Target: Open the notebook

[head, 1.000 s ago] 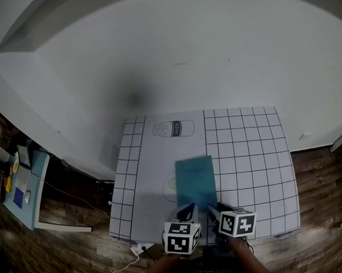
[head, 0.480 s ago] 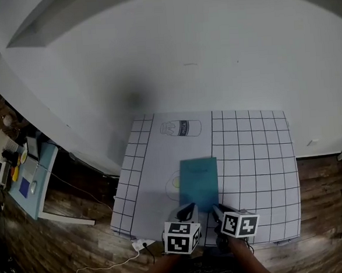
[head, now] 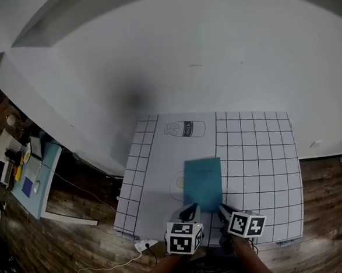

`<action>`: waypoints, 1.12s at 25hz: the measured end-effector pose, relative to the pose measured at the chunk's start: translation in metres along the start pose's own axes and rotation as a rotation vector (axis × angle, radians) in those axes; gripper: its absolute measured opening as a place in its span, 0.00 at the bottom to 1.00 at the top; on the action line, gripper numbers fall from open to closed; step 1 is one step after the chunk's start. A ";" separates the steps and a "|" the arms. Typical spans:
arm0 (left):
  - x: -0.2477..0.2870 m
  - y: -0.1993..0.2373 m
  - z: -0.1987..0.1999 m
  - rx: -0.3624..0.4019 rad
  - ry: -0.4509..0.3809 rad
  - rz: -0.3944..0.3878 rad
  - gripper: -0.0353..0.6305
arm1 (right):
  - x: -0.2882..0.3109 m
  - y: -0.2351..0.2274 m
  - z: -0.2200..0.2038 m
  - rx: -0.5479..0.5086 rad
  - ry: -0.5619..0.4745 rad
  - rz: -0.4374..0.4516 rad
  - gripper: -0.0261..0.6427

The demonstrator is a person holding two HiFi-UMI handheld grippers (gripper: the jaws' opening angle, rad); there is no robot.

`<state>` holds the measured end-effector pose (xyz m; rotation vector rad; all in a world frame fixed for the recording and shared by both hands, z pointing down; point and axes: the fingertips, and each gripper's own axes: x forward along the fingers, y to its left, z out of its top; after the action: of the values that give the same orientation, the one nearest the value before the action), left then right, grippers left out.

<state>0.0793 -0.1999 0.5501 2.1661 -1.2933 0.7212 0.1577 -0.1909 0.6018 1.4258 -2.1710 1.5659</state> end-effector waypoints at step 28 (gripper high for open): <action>-0.040 0.051 0.009 0.044 -0.091 -0.174 0.07 | -0.021 0.073 0.020 -0.086 -0.252 -0.170 0.06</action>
<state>0.0189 -0.2016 0.5248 2.3369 -1.1247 0.5928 0.1246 -0.1913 0.5311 1.8101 -2.1460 1.2809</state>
